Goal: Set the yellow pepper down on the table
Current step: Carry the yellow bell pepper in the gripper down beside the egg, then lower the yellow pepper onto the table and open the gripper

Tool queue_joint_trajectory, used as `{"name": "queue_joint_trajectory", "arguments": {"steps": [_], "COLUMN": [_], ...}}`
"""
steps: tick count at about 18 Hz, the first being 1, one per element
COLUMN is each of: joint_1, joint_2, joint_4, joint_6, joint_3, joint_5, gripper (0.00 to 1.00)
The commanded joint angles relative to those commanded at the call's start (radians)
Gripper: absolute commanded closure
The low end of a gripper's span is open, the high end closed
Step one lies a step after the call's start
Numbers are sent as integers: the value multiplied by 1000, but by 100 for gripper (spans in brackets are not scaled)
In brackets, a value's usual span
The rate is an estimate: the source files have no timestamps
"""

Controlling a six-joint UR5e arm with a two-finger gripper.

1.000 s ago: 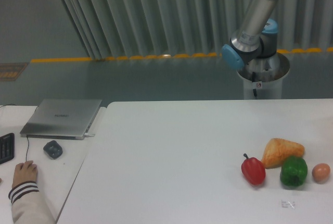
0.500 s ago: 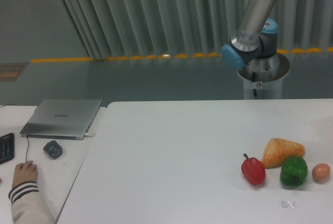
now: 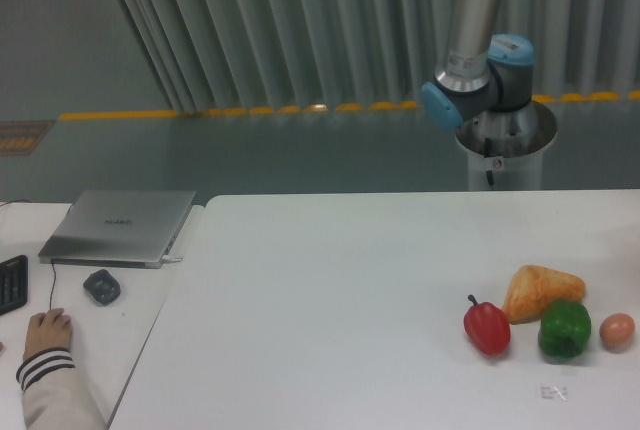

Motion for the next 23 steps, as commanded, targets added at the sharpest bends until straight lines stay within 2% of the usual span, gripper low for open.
{"name": "queue_joint_trajectory", "arguments": {"steps": [2, 5, 9, 10, 14, 15, 16, 18, 20, 23], "joint_1": [-34, -66, -117, -124, -131, -129, -129, -131, -132, -125], "joint_2": [-4, -60, -145, -164, -173, -172, -172, -170, -166, -120], "joint_4": [9, 17, 113, 123, 126, 124, 124, 124, 126, 118], "joint_6": [-71, -146, -268, -289, -295, -295, -295, -299, -301, -316], "joint_3": [-14, -14, -6, -5, -5, -5, -5, -5, -9, -11], "joint_5": [0, -2, 5, 5, 8, 8, 8, 8, 9, 17], "gripper": [62, 60, 58, 58, 54, 51, 44, 0, 0, 0]}}
